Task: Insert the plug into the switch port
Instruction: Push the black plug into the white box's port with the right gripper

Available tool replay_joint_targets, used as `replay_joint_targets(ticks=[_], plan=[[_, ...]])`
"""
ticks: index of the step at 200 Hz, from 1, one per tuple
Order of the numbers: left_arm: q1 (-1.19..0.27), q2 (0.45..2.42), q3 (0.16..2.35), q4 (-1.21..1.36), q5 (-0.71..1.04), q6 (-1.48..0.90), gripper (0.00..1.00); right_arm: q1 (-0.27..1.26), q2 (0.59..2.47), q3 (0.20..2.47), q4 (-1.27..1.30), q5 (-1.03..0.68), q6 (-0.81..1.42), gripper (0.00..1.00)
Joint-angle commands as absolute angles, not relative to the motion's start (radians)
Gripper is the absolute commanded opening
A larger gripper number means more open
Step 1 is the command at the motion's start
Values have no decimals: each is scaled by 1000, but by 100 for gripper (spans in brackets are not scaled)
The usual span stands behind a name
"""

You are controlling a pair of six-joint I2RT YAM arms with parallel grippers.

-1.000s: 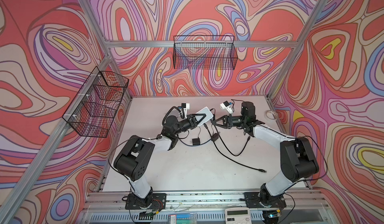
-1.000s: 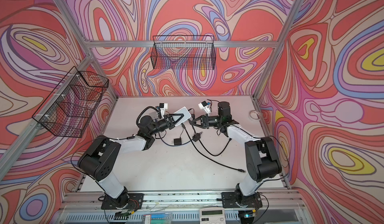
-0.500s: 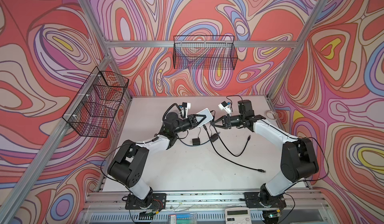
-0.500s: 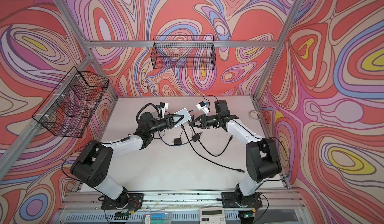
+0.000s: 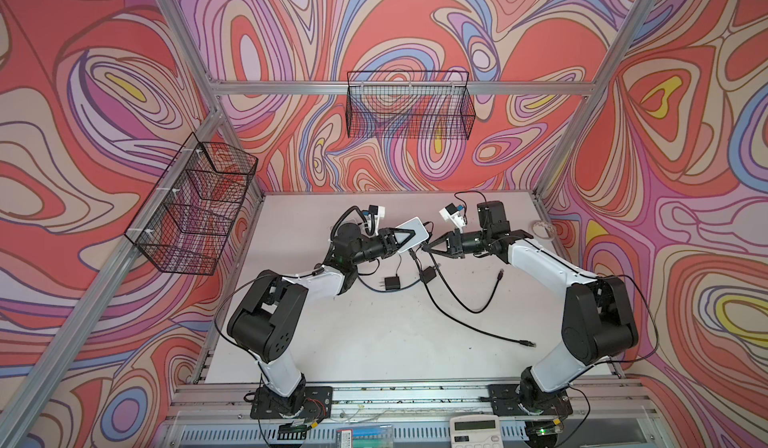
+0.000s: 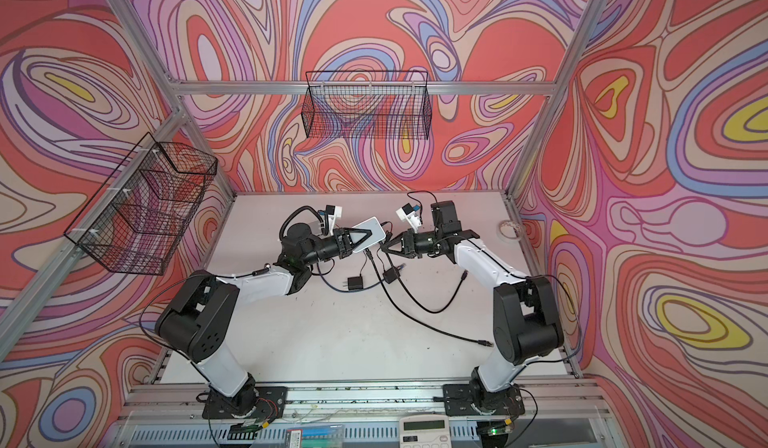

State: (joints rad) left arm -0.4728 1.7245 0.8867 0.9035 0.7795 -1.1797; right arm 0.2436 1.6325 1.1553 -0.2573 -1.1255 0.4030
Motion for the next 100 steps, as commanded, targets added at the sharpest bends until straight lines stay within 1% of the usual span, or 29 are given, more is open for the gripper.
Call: replay_joint_targets(ticks=[1, 11, 28, 63, 100], plan=[[-580, 1765, 912, 590, 995, -1099, 0, 261, 1550, 1178, -34, -1122, 346, 22], [-580, 1758, 954, 482, 976, -1041, 0, 261, 1543, 1164, -54, -1112, 333, 27], [-573, 1756, 1000, 387, 961, -991, 0, 259, 1530, 1134, -84, -1097, 311, 31], [-540, 1756, 998, 368, 959, -991, 0, 256, 1481, 1062, -134, -1051, 277, 37], [-518, 1737, 956, 406, 937, -1006, 0, 255, 1421, 1012, -216, -975, 245, 40]])
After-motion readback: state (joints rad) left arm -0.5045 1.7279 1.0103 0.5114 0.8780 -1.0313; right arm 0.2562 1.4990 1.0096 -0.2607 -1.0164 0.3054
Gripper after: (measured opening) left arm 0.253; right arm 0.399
